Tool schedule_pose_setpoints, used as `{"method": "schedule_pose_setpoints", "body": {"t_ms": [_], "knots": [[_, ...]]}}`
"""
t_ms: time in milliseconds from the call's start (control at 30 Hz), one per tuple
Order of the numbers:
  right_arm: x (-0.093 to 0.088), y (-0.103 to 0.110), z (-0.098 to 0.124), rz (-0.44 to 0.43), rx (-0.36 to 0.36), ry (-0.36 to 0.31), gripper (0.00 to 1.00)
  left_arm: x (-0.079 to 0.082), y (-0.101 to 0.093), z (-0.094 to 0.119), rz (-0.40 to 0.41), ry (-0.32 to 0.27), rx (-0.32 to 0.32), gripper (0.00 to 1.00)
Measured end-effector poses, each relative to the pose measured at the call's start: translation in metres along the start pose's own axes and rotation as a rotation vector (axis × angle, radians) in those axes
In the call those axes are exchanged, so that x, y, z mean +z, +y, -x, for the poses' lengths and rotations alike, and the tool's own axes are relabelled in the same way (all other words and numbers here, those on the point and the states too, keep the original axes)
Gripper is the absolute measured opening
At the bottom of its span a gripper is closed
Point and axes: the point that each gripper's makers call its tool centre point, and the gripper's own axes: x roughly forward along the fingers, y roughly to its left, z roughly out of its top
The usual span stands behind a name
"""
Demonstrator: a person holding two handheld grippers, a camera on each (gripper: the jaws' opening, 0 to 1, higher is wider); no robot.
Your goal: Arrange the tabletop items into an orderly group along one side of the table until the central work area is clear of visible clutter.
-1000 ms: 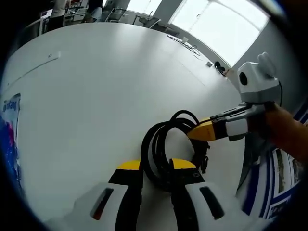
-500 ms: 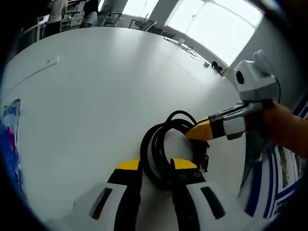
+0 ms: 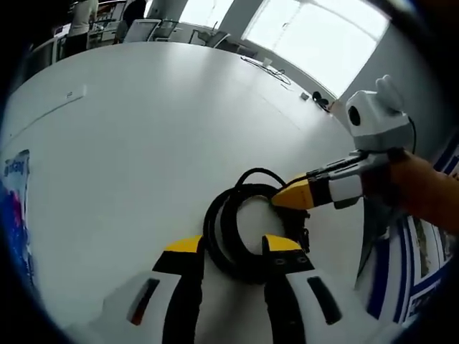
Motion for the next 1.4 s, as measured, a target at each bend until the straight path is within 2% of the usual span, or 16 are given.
{"method": "schedule_pose_setpoints", "body": {"t_ms": [333,800,1067,1400], "knots": [[0.007,0.0,0.004,0.021,-0.016,-0.028,0.17,0.008,-0.001,0.008,-0.003,-0.029,-0.006,0.32],[0.018,0.005,0.017,0.075,-0.025,-0.084,0.28,0.011,-0.001,0.023,-0.001,-0.056,-0.006,0.44],[0.026,0.015,0.028,0.108,-0.016,-0.114,0.34,0.017,-0.007,0.033,-0.008,-0.078,-0.007,0.52],[0.031,0.033,0.04,0.158,0.002,-0.142,0.4,0.017,-0.005,0.056,-0.021,-0.105,0.0,0.6]]}}
